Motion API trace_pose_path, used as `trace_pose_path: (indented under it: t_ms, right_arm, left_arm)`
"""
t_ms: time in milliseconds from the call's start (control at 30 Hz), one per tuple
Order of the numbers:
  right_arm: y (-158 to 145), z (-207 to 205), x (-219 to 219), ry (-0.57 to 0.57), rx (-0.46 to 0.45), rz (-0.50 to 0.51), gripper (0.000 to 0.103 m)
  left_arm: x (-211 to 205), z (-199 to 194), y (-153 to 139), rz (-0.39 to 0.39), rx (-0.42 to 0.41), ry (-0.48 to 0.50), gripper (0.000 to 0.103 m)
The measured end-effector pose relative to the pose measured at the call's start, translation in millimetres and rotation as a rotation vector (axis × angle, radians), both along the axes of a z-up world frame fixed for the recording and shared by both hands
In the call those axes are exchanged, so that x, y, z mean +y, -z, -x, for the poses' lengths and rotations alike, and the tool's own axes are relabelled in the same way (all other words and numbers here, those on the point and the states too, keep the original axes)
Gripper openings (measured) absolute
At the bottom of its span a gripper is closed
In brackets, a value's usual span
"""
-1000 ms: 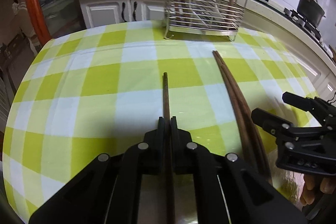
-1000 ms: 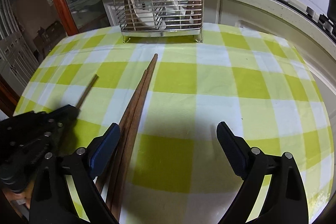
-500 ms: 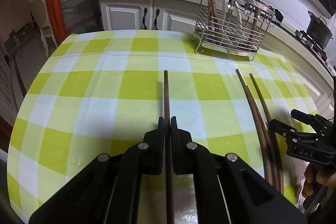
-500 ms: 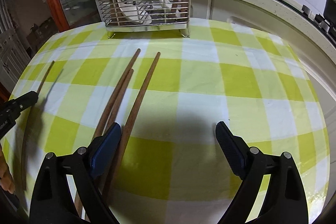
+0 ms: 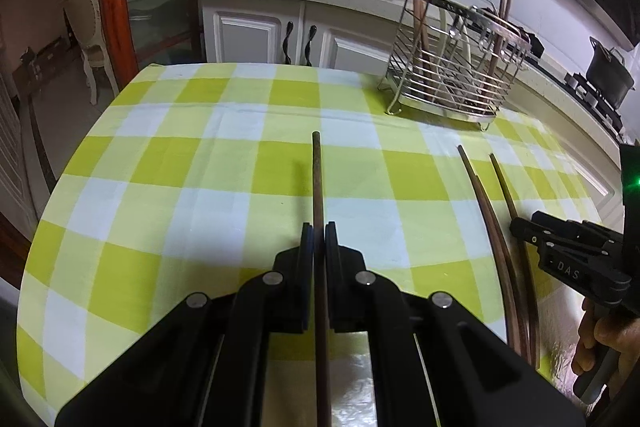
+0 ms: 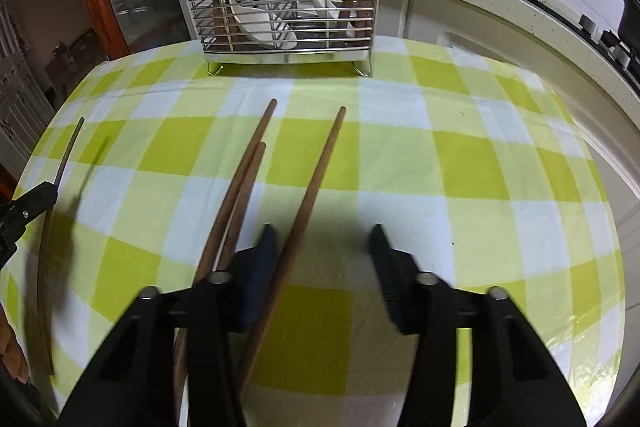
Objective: Organize utensils
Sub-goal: 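Close the left tool on a brown chopstick while the right tool grasps another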
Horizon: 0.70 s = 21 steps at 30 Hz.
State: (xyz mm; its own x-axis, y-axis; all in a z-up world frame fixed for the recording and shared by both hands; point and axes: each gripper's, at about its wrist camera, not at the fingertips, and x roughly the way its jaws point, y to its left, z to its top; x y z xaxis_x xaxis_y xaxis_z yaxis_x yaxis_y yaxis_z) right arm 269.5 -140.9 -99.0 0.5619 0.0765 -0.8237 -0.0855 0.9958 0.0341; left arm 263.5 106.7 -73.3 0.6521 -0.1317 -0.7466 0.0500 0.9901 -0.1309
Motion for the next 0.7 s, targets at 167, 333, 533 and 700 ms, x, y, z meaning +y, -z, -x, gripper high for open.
trace_pose_path:
  t_ms: [167, 333, 533, 700]
  right_arm:
    - [-0.8, -0.2, -1.3, -0.004, -0.009, -0.01, 0.015]
    - [-7.3, 2.0, -7.3, -0.005, -0.023, -0.035, 0.011]
    - [-37.8, 13.0, -14.1, -0.001, -0.092, -0.04, 0.011]
    - [-51.9, 18.2, -17.3, -0.009, -0.106, -0.037, 0.011]
  left_arm:
    - [4.5, -0.6, -3.7, 0.015, -0.011, -0.007, 0.006]
    - [5.5, -1.3, -8.4, 0.023, -0.022, -0.003, 0.006]
    - [3.7, 2.5, -24.0, 0.025, -0.056, -0.003, 0.006]
    - [-0.6, 7.1, -38.0, 0.023, -0.085, 0.005, 0.006]
